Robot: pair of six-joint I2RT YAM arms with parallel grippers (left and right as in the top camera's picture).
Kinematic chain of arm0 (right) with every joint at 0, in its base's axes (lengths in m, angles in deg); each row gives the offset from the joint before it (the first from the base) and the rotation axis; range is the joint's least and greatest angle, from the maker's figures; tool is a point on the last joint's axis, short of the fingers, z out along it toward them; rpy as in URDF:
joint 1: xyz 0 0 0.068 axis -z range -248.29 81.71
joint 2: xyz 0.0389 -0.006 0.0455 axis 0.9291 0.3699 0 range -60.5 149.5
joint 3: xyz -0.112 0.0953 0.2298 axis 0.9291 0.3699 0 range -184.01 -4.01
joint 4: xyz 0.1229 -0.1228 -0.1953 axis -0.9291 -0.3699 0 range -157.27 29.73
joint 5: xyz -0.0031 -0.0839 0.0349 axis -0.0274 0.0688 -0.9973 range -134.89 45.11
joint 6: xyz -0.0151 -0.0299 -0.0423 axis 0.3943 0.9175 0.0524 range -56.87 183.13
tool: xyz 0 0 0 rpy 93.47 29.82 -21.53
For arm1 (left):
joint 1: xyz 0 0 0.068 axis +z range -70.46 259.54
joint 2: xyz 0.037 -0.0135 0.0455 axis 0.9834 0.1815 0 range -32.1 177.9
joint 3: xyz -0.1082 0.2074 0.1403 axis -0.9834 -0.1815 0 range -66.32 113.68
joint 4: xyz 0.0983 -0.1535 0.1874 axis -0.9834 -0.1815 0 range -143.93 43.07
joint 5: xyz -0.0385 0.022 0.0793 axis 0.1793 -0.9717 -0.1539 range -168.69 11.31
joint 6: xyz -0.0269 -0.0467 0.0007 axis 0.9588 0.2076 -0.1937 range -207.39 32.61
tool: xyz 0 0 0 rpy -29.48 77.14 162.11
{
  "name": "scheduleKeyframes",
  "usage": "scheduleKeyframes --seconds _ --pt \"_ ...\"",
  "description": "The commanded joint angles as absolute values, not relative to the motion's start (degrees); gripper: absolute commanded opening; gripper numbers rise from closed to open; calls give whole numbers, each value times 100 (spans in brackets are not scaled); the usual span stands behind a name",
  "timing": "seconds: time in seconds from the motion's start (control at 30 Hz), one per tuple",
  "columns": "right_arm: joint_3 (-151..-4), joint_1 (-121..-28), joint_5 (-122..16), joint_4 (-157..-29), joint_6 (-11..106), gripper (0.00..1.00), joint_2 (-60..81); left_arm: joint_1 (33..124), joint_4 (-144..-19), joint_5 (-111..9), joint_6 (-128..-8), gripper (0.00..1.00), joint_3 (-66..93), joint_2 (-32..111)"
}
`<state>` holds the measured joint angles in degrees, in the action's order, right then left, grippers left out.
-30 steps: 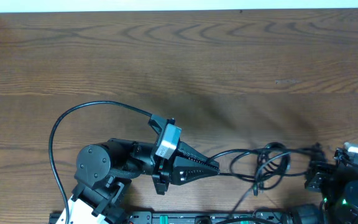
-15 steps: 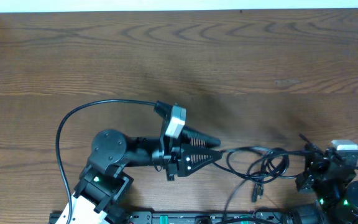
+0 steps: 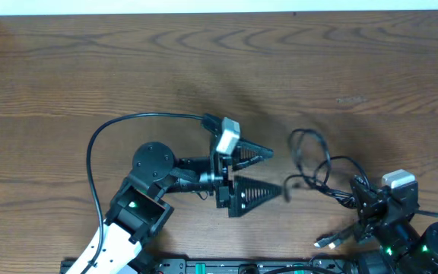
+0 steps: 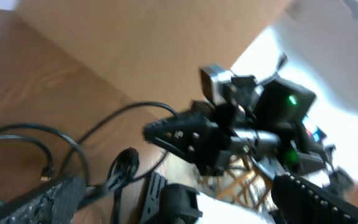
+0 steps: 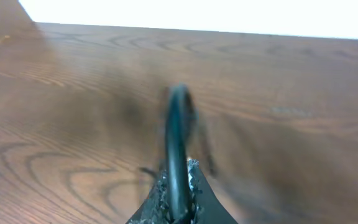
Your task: Untangle cables
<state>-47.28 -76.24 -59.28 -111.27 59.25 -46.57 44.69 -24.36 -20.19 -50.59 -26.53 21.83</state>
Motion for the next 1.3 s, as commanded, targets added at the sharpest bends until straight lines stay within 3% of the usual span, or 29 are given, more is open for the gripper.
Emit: scheduleKeyframes --seconds 0.0,0.53,1.27 --pt "-4734 -7584 -6402 -10937 6070 1 -4633 4266 -2265 -1429 -5682 100 -2478 2299" --pt "-4734 -7584 -9082 -10793 7418 1 -4633 3774 -2259 -1158 -8126 100 -2478 2857" --pt "-4734 -7584 -9777 -10133 7429 1 -4633 3326 -2276 -623 -8528 99 -2478 3171"
